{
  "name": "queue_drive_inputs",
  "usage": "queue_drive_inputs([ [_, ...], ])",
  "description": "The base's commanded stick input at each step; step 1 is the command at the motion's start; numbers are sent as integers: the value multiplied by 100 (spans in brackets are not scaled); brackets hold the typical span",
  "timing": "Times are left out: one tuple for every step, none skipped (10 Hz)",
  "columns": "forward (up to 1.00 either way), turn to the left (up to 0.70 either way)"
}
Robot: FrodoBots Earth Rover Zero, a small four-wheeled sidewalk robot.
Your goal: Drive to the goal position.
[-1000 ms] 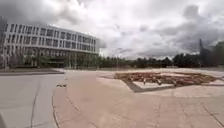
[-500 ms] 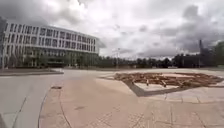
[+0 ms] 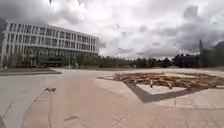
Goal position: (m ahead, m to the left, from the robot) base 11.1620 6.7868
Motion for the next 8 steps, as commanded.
queue_drive_inputs([
  [70, 0],
  [70, 0],
  [70, 0],
  [70, 0],
  [70, 0],
  [70, 0],
  [70, 0],
  [70, 0],
])
